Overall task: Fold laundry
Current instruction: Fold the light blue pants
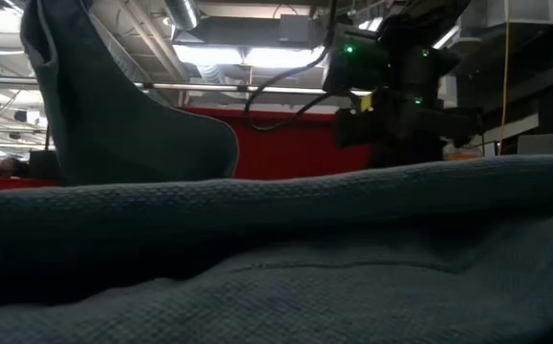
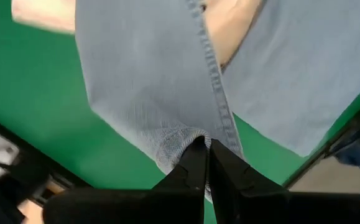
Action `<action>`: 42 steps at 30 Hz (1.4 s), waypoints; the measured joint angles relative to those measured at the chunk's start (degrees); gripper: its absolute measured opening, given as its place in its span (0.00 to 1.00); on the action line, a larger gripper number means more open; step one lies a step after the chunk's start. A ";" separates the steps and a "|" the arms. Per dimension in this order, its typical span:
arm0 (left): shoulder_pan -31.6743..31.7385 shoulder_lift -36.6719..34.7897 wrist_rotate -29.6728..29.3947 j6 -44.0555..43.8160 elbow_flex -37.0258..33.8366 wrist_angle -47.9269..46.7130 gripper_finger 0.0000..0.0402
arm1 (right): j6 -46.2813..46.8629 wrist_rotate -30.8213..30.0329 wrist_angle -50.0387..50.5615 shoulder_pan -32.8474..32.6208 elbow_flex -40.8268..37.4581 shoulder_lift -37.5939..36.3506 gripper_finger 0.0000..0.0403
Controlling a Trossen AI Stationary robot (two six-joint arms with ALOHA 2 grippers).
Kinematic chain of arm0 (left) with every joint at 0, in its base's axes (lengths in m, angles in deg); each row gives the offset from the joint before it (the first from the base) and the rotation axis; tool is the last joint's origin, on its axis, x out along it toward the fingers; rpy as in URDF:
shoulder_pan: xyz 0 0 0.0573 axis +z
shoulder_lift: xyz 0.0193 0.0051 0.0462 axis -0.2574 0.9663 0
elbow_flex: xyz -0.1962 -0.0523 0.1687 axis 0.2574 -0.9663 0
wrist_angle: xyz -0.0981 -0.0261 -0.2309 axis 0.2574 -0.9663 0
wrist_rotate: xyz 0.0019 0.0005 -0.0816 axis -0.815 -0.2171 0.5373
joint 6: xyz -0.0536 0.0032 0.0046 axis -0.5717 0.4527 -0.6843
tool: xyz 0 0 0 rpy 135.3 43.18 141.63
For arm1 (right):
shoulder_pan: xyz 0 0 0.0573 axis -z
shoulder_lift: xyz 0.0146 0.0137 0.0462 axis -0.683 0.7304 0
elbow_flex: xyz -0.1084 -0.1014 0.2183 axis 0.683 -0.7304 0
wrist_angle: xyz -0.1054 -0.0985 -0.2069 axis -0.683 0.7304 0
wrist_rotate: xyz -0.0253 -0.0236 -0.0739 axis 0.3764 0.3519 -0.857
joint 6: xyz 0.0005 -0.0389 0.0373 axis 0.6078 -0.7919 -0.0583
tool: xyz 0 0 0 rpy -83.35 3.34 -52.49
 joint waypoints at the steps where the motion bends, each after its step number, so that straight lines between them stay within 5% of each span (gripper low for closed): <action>1: -0.41 -0.02 1.11 -1.53 -0.39 -0.06 0.01 | -0.64 0.00 0.85 0.00 0.00 0.00 0.43; 6: -3.65 -0.04 5.33 -12.85 -5.49 -0.03 0.01 | -2.81 0.04 3.73 0.00 -0.01 0.02 0.43; 16: -8.47 -0.04 4.35 -30.62 -19.91 -0.06 0.01 | -3.72 0.03 7.38 0.00 -0.13 0.13 0.43; 20: -6.18 -0.04 -2.55 -30.94 -24.72 -0.02 0.01 | -3.72 0.07 7.90 0.00 -0.15 0.15 0.43; 25: 0.52 -0.04 -17.93 -30.31 -29.43 -0.11 0.01 | -3.88 3.47 8.72 0.04 -0.24 0.19 0.43; 34: 14.32 -0.04 -32.85 -13.37 -28.28 -0.07 0.01 | -3.88 4.54 10.57 0.00 -0.23 0.24 0.43; 37: 16.98 -0.04 -27.65 -7.10 -28.09 -0.09 0.01 | -3.88 4.66 10.79 0.00 -0.22 0.24 0.43; 42: 17.64 -0.04 -6.62 -0.83 -30.83 -0.06 0.01 | -3.88 4.66 10.93 0.00 -0.24 0.24 0.43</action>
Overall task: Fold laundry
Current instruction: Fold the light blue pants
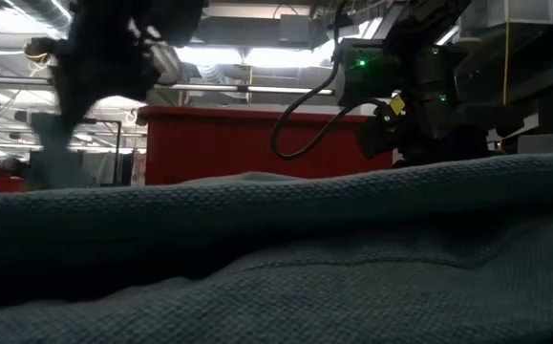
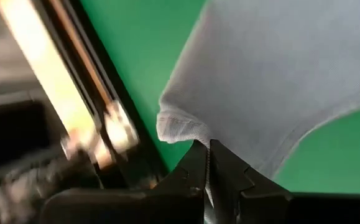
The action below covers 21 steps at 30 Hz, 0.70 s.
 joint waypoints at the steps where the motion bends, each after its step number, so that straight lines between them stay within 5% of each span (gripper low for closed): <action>1: -0.49 0.00 2.84 0.05 -0.84 -0.05 0.01 | 0.00 0.00 -0.04 0.00 0.00 0.00 0.43; 7: -4.66 0.00 12.06 -1.88 -7.97 0.23 0.01 | 0.00 -0.14 -0.39 0.00 -0.04 0.00 0.43; 21: -7.73 0.00 12.95 -6.66 -6.04 -0.07 0.01 | -1.32 -0.91 7.34 -0.05 7.95 -7.92 0.43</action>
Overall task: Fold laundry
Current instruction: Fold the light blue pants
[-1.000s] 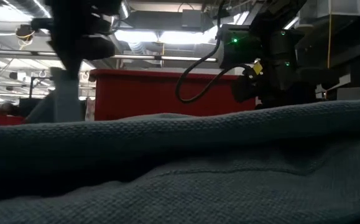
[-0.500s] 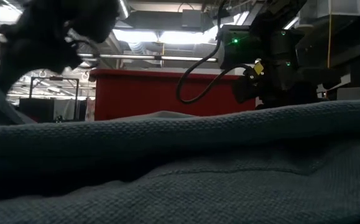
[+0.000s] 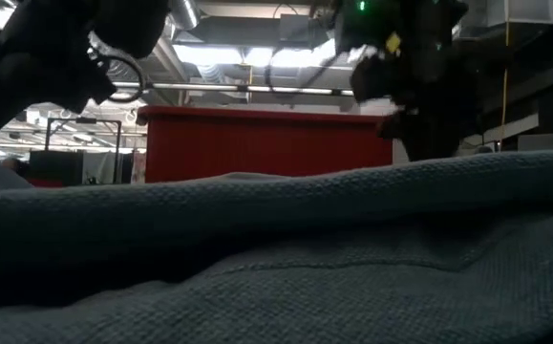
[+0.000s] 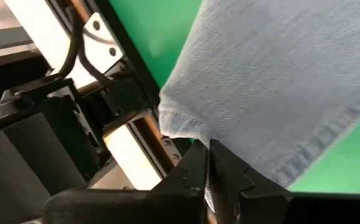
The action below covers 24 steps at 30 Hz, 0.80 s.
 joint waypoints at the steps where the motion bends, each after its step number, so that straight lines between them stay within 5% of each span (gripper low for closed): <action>1: 0.00 0.00 -0.05 -0.28 0.74 0.03 0.01 | -0.02 -0.13 0.02 0.00 0.45 -1.04 0.43; 11: -0.36 0.00 -2.91 -0.44 11.39 -0.03 0.01 | 1.61 -18.05 1.67 0.51 0.13 -4.37 0.43; 17: -1.73 0.00 -12.69 0.26 24.86 0.03 0.01 | 1.35 -17.24 1.38 2.41 -0.67 -4.34 0.43; 24: -2.05 0.00 -31.18 3.87 39.48 2.55 0.01 | -2.46 -13.79 1.76 4.27 2.86 -4.37 0.43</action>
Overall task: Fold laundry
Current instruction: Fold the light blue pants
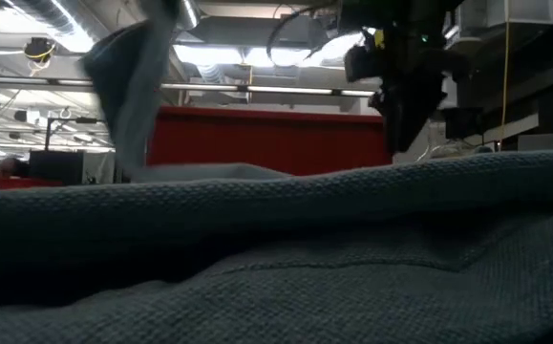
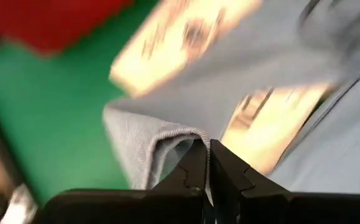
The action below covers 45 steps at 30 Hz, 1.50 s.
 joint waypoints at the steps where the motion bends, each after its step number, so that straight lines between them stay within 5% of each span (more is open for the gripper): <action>1: 0.01 0.00 -2.42 1.03 0.98 1.65 0.01 | -0.57 0.65 -0.01 -0.03 0.93 0.00 0.43; 4: 0.11 -0.04 -7.55 6.24 1.53 8.97 0.01 | -2.45 2.40 0.47 -0.07 4.14 0.00 0.43; 9: 1.10 0.98 -7.52 15.56 -1.19 23.39 0.01 | -5.53 4.83 4.00 -0.09 10.47 -0.02 0.43; 24: 7.90 2.71 4.80 30.17 -16.99 67.07 0.01 | -7.89 4.87 13.68 -0.09 13.82 -14.84 0.43; 35: 12.25 15.12 19.28 30.94 -22.17 95.28 0.01 | -7.78 4.79 15.77 2.01 13.73 -18.99 0.43; 45: 13.75 27.86 23.02 26.89 -22.18 110.56 0.01 | -7.78 4.73 15.50 11.32 13.75 -19.06 0.43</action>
